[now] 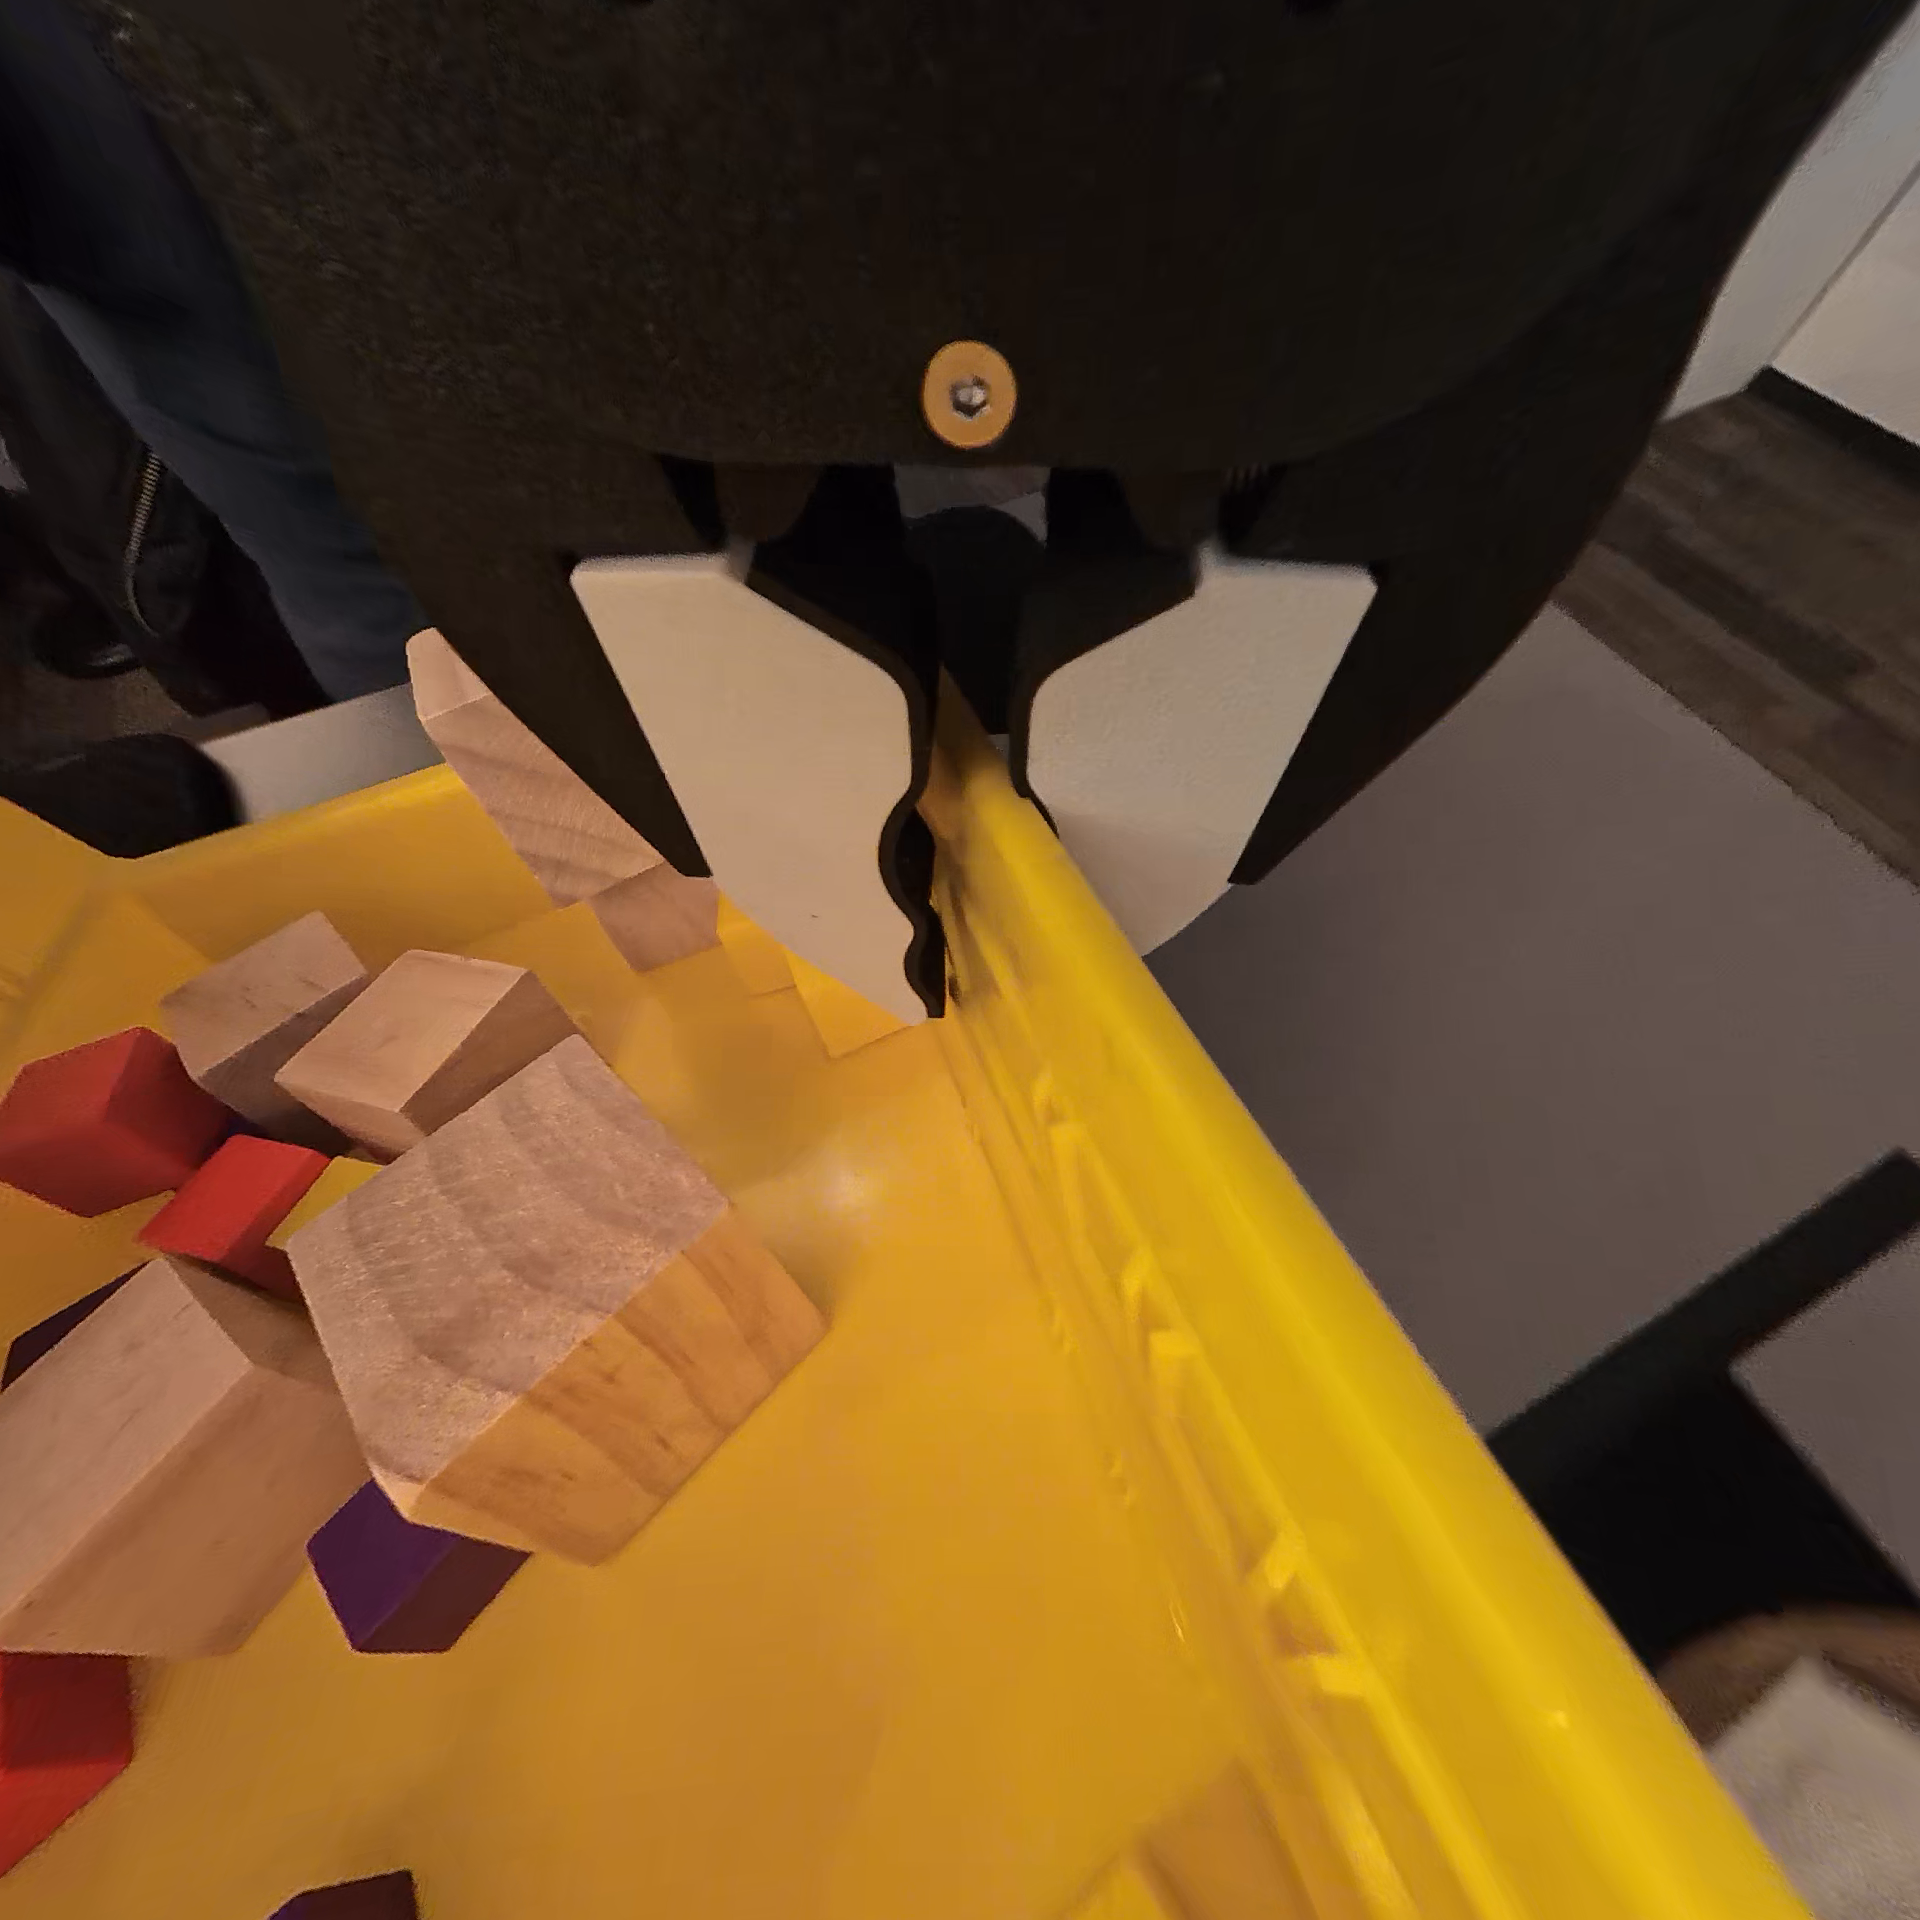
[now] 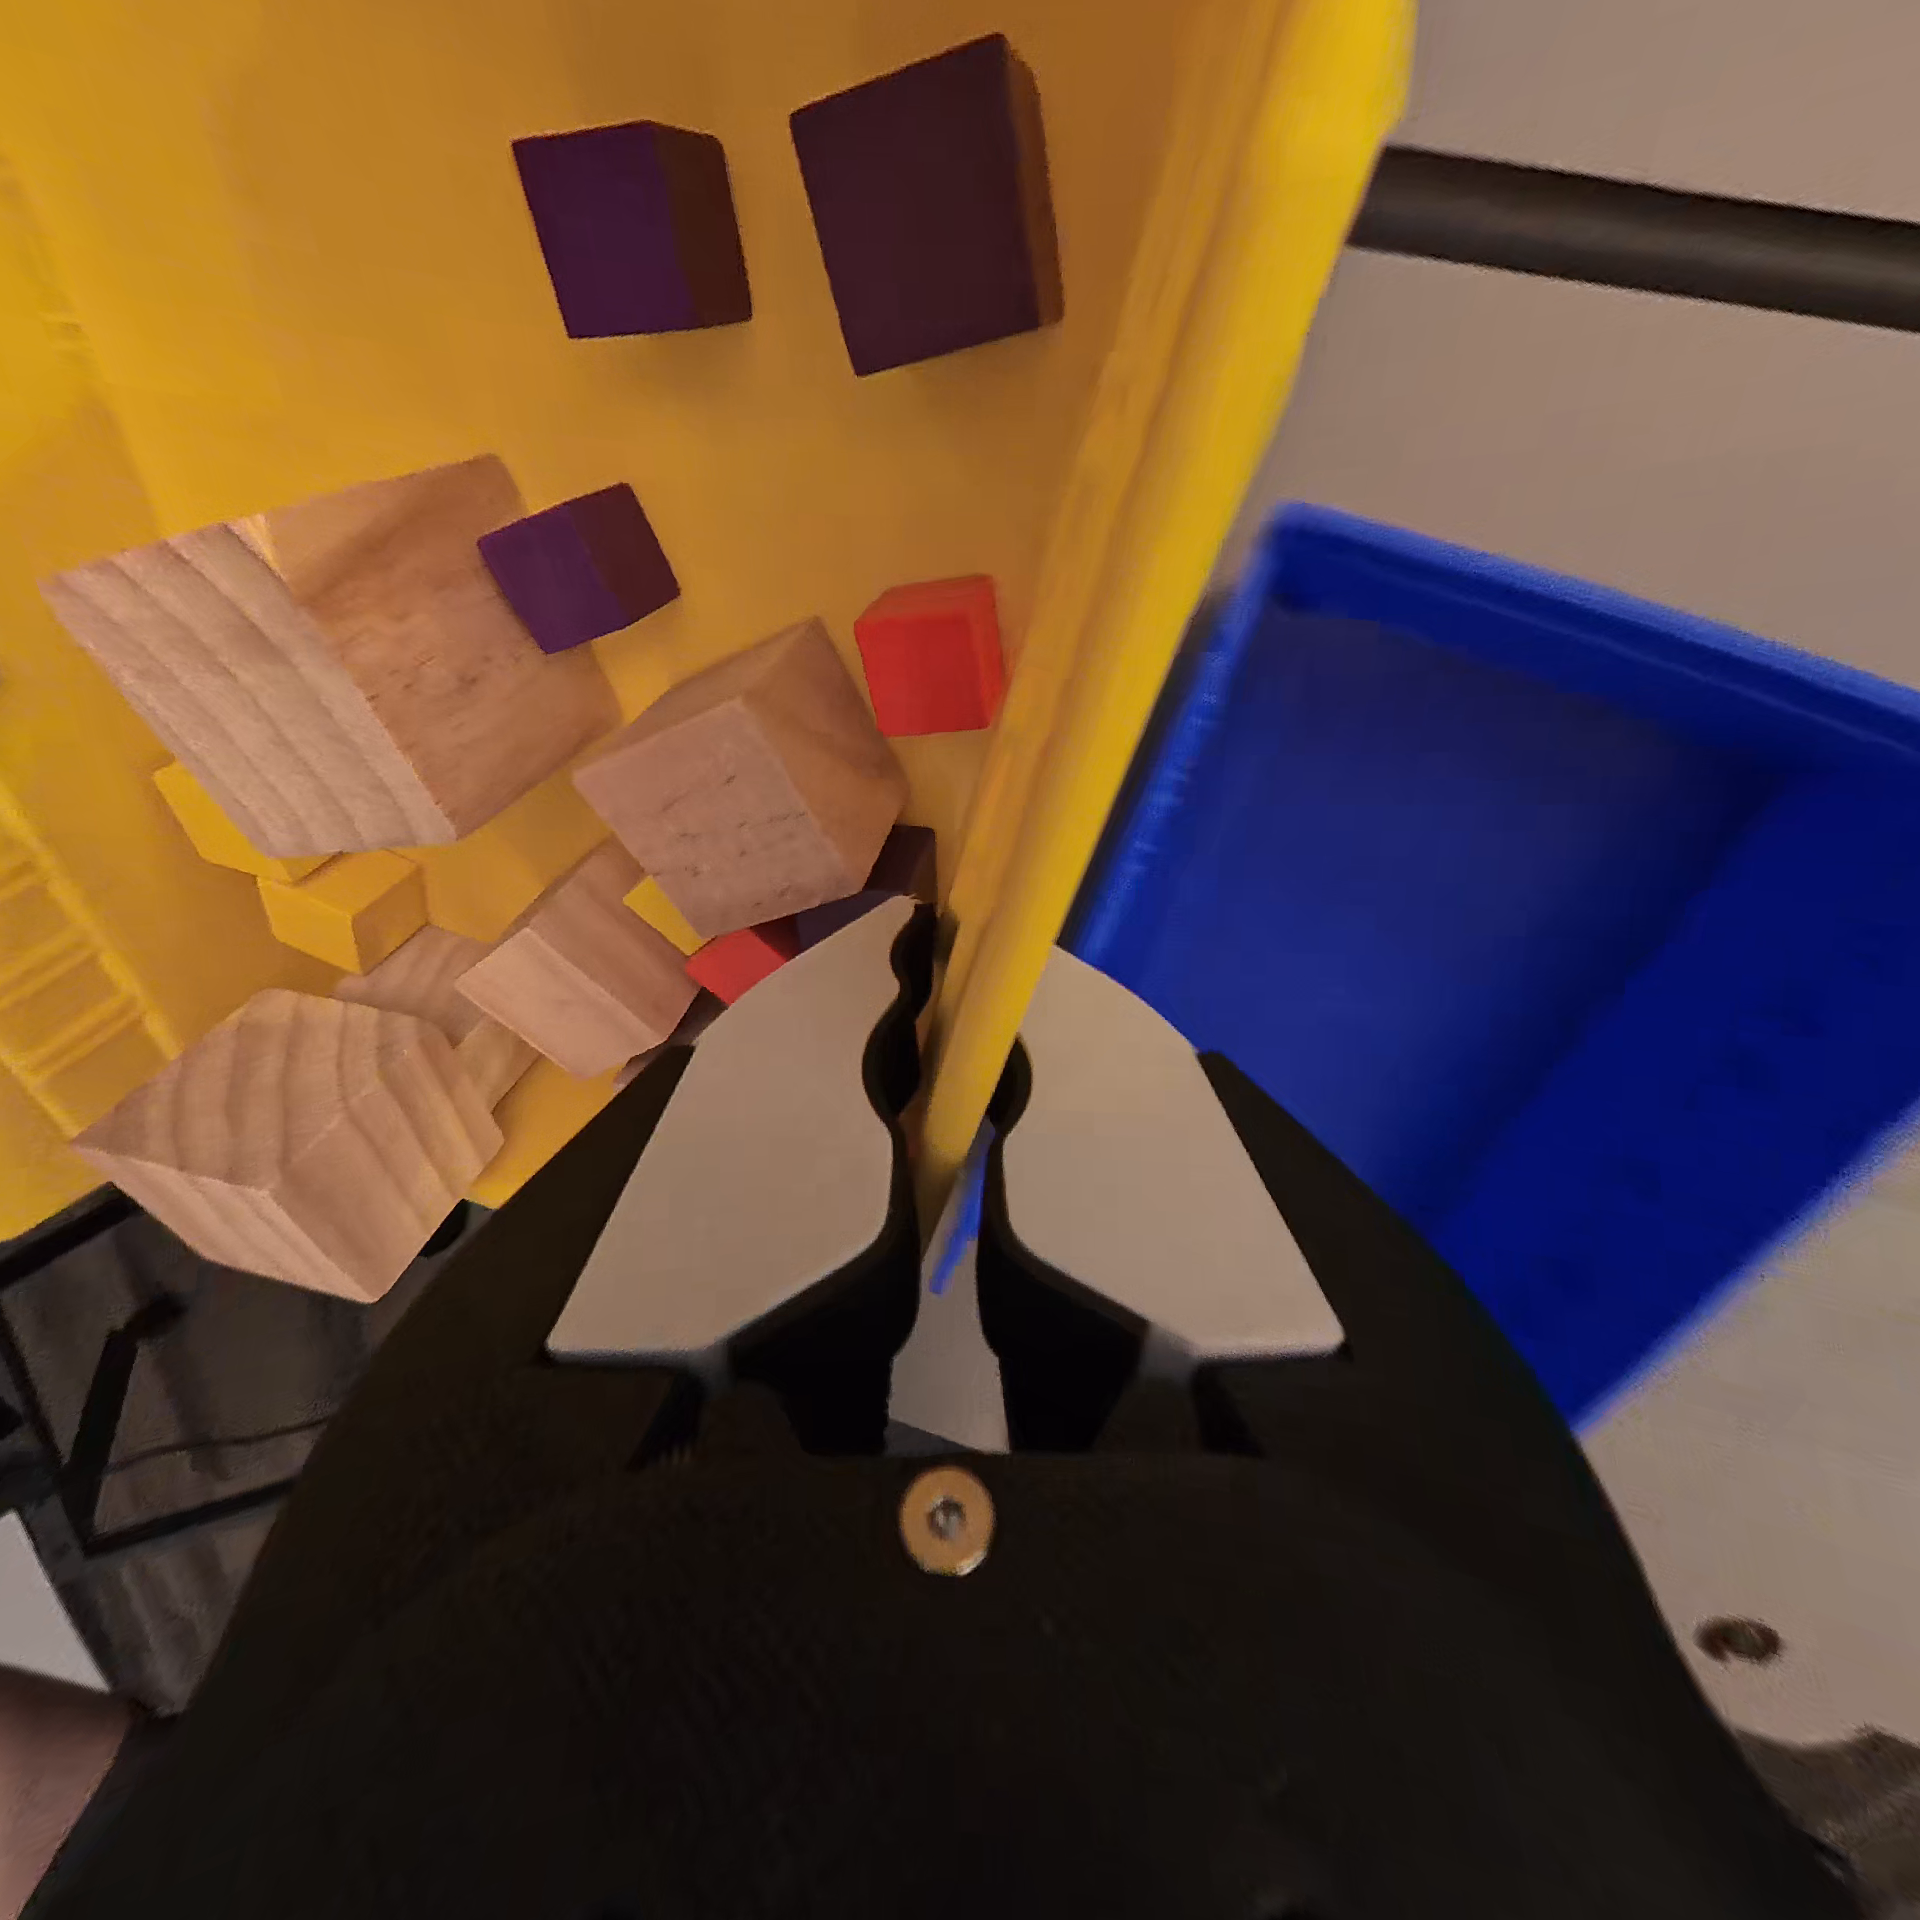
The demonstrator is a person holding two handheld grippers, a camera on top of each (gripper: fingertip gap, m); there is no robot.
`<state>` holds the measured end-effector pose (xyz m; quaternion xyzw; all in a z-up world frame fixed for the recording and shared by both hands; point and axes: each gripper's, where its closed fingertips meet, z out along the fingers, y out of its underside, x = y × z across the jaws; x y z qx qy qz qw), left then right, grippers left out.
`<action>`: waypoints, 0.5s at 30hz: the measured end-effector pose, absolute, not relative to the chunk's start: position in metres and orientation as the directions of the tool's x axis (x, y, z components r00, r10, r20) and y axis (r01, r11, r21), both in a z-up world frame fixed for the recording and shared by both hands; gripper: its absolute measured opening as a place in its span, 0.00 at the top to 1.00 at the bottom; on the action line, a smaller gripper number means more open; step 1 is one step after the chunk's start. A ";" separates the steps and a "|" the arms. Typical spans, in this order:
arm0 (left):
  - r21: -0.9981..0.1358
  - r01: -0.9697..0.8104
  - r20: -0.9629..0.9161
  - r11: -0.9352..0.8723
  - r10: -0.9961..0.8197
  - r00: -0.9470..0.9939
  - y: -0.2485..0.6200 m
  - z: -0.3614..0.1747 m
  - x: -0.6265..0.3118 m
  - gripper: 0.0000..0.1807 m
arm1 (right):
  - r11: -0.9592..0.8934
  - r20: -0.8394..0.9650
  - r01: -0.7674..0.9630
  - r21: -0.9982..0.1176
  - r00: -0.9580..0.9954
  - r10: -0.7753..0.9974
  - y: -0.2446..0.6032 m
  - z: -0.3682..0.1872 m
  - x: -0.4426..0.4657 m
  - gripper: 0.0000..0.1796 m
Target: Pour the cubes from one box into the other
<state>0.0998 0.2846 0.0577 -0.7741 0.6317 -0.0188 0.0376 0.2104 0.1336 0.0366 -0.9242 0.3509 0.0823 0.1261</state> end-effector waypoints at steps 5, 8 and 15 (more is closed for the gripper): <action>-0.089 -0.990 0.055 -0.105 -0.993 0.101 0.205 0.073 0.177 0.95 | -0.653 -0.172 -0.743 -0.146 0.669 -0.723 0.042 0.066 0.271 0.97; -0.117 -0.992 0.101 -0.049 -0.994 0.037 0.162 0.067 0.222 0.95 | -0.604 -0.128 -0.784 -0.146 0.620 -0.774 -0.008 0.070 0.305 0.98; -0.152 -0.988 0.213 -0.013 -0.977 -0.020 0.098 0.024 0.301 0.96 | -0.539 -0.015 -0.831 -0.140 0.546 -0.838 -0.079 0.051 0.366 0.97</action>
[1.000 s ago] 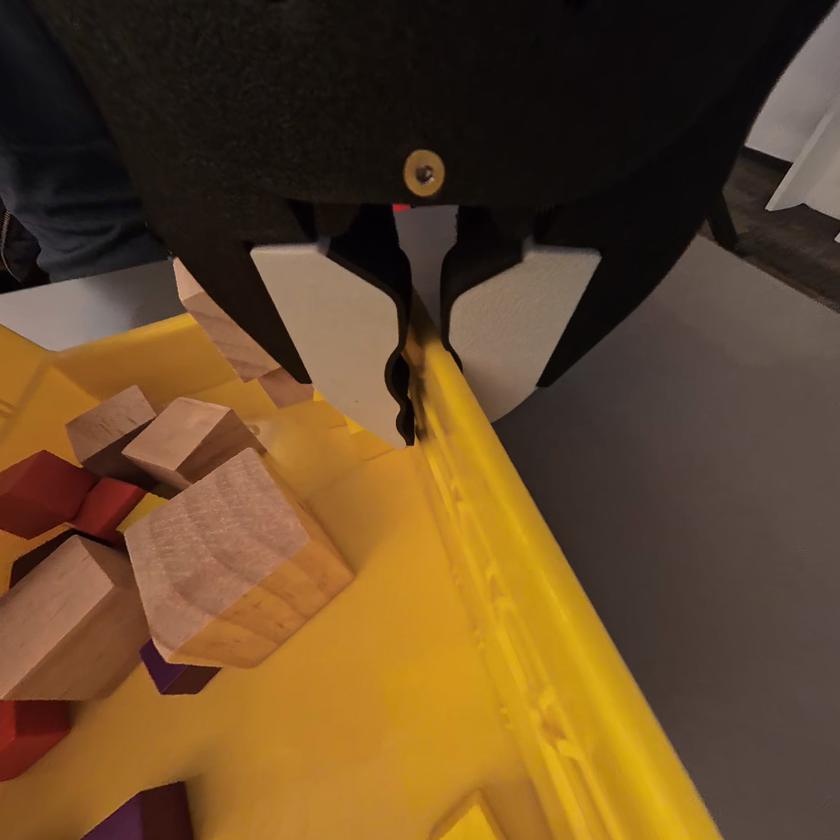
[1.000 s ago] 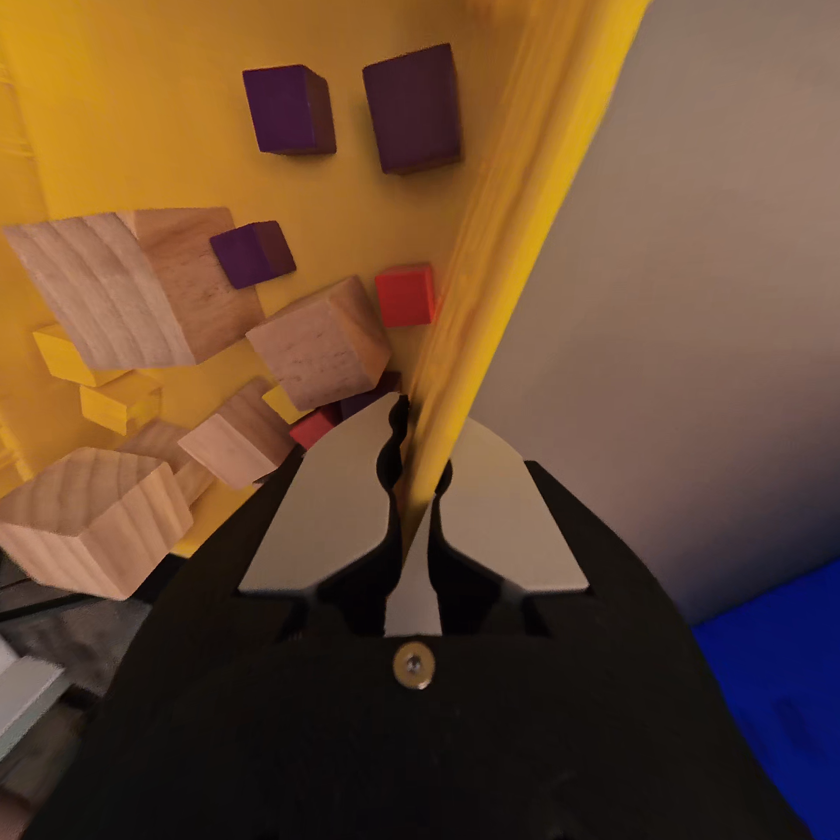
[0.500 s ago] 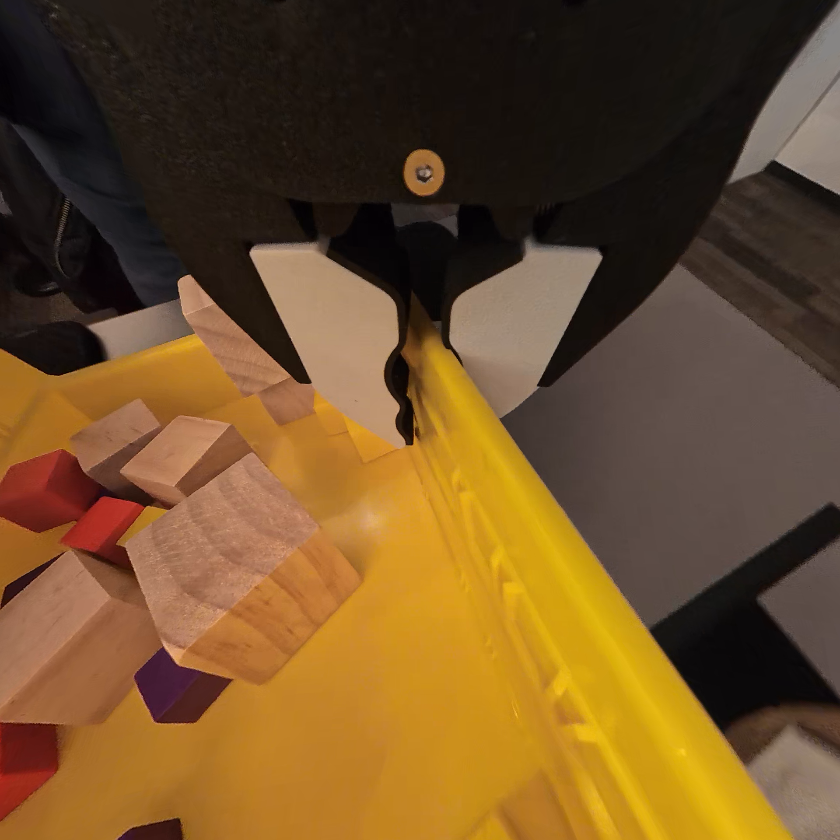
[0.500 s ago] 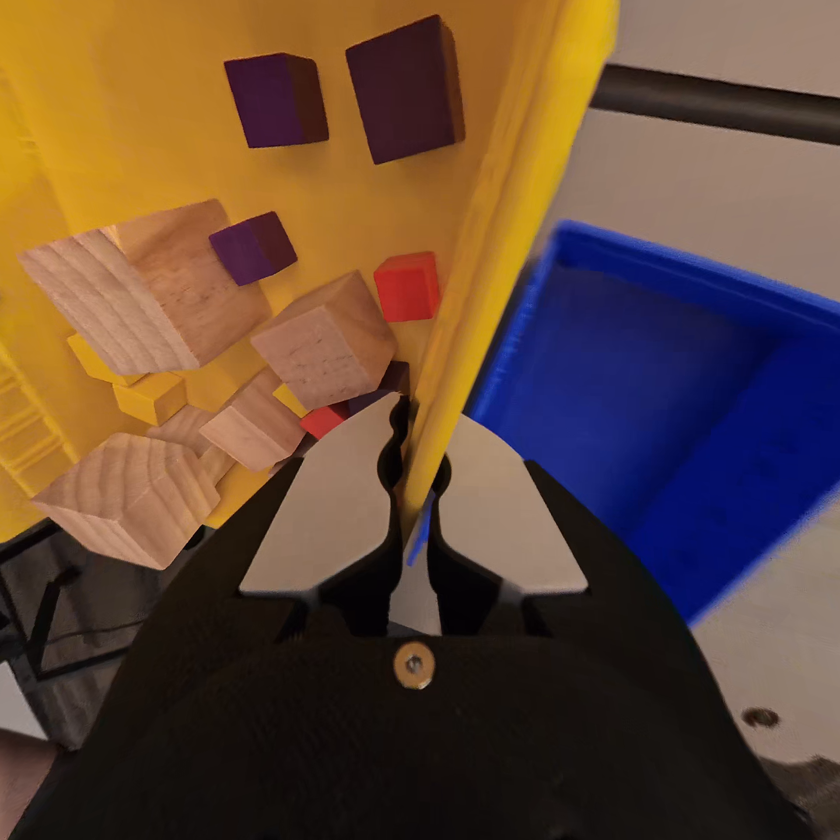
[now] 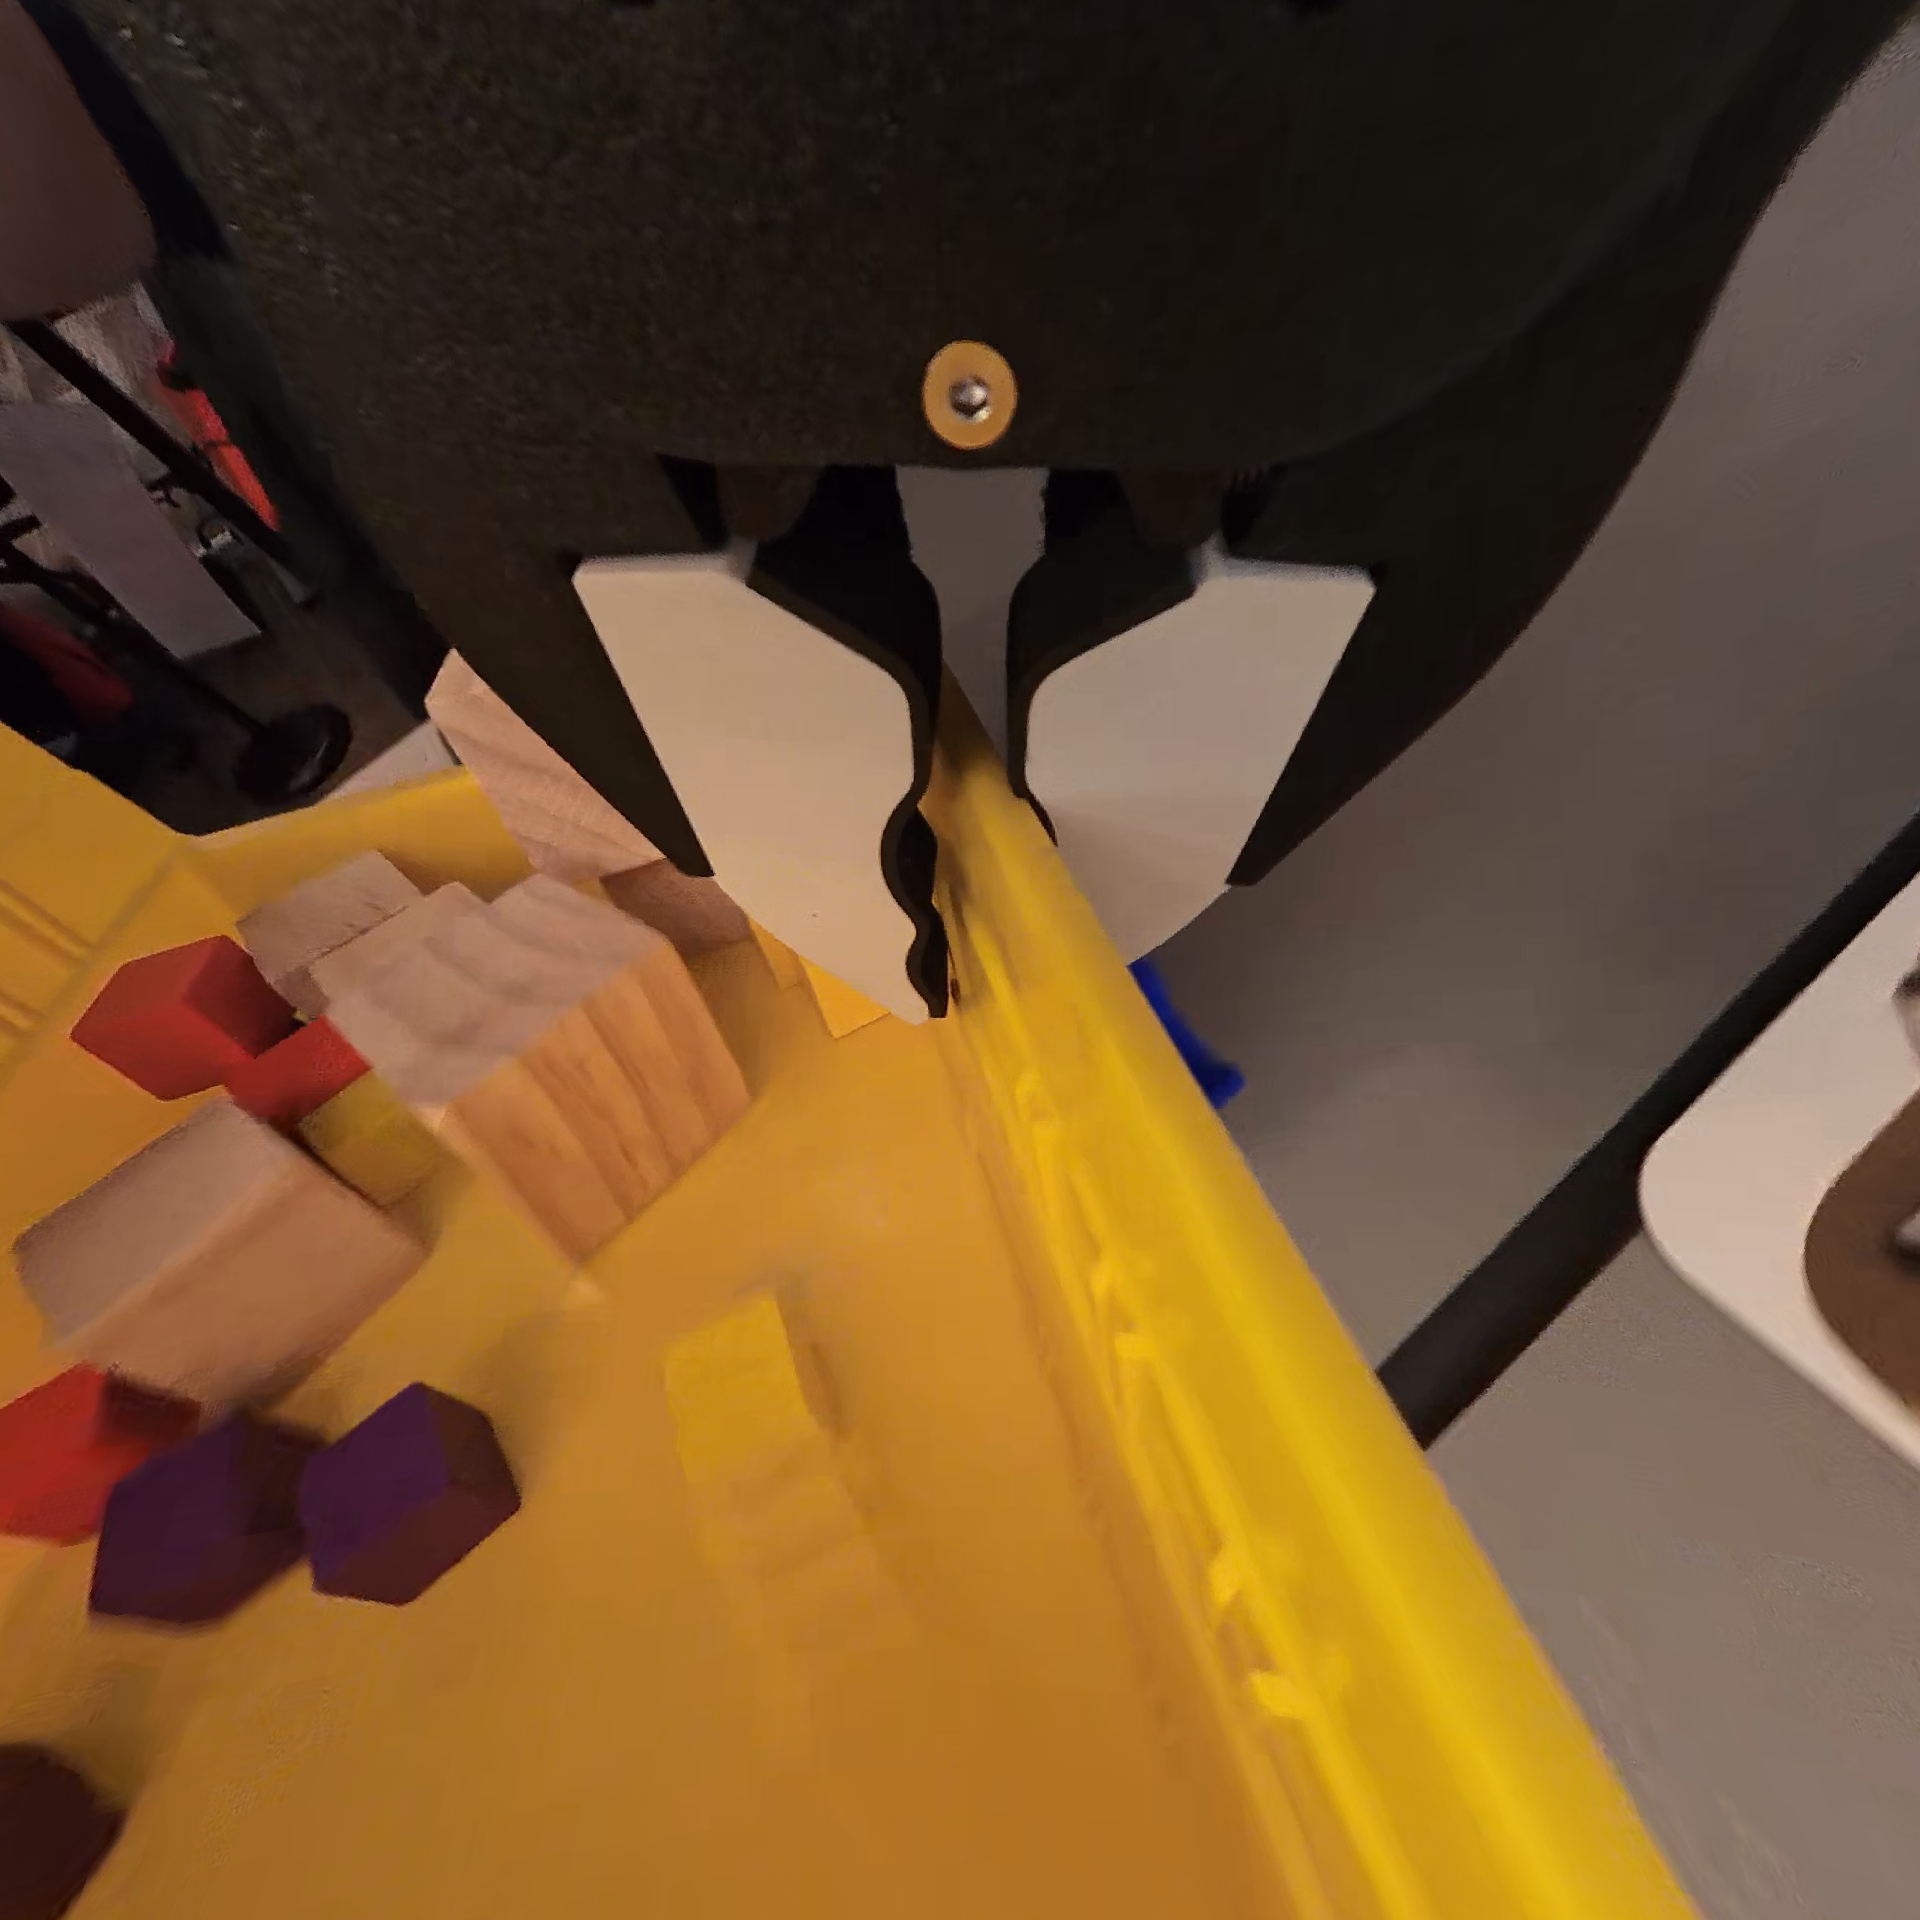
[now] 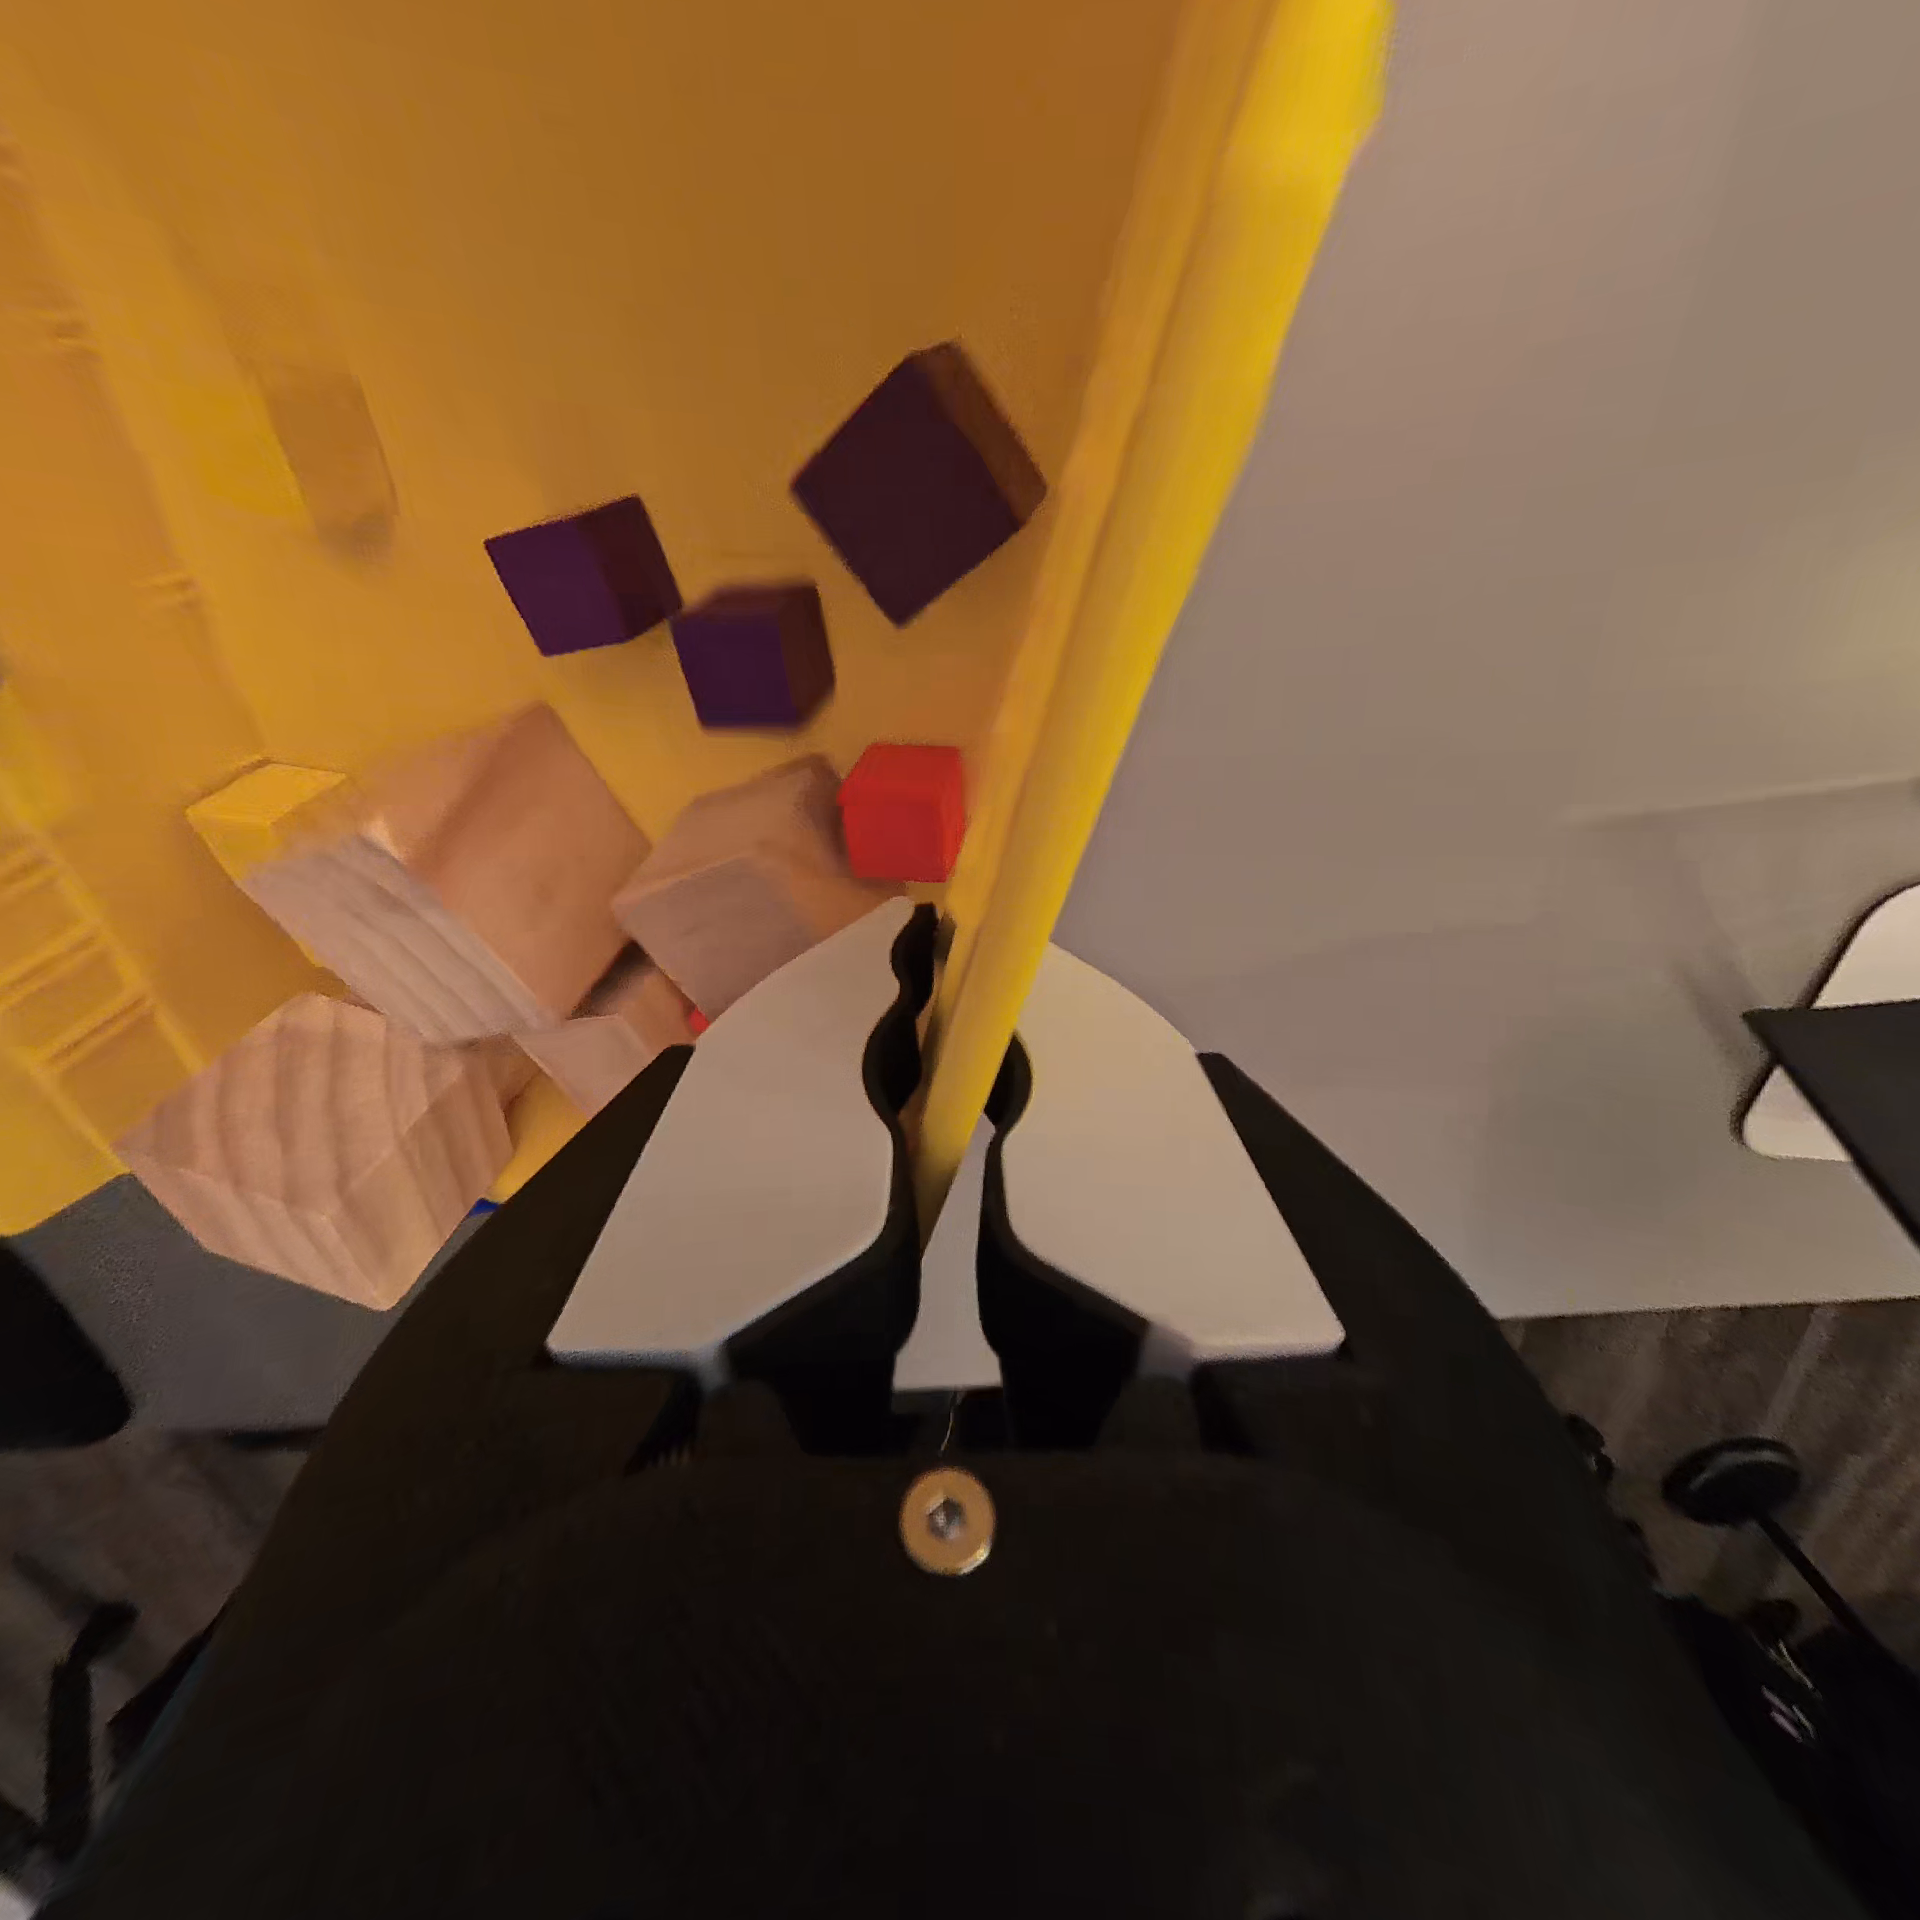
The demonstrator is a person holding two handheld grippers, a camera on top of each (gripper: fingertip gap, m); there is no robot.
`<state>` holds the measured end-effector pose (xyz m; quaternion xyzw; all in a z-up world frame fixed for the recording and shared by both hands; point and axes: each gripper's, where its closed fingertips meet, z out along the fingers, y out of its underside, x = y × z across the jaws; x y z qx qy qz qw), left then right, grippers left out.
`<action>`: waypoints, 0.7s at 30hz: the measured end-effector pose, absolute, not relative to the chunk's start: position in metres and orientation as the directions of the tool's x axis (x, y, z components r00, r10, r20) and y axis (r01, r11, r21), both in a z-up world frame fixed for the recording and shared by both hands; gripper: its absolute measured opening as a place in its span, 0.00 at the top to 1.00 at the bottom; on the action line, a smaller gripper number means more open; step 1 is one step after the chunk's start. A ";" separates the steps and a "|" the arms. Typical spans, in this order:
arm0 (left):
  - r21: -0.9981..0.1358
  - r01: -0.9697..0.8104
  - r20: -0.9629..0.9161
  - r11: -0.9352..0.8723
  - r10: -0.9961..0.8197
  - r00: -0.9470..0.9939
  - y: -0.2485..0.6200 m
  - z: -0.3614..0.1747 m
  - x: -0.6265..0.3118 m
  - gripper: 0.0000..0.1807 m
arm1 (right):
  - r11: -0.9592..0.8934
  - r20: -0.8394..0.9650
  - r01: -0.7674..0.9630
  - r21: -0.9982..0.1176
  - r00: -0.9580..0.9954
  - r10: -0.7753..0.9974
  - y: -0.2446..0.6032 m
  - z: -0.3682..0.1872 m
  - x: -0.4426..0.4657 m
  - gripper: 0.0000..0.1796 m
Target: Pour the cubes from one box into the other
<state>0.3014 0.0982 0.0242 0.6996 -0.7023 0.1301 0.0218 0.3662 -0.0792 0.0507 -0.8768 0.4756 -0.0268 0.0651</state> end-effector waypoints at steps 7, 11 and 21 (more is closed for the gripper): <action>-0.385 -0.923 0.157 0.008 -0.985 -0.074 0.093 0.022 0.343 0.95 | -0.534 0.058 -0.775 -0.339 0.549 -0.834 -0.086 0.054 0.405 0.97; -0.490 -0.872 0.155 -0.014 -0.985 -0.071 0.097 0.031 0.346 0.95 | -0.558 0.127 -0.711 -0.428 0.564 -0.816 -0.081 0.070 0.409 0.97; -0.644 -0.755 0.238 -0.119 -0.970 -0.050 0.106 0.033 0.340 0.96 | -0.630 0.321 -0.571 -0.527 0.553 -0.769 -0.065 0.099 0.398 0.97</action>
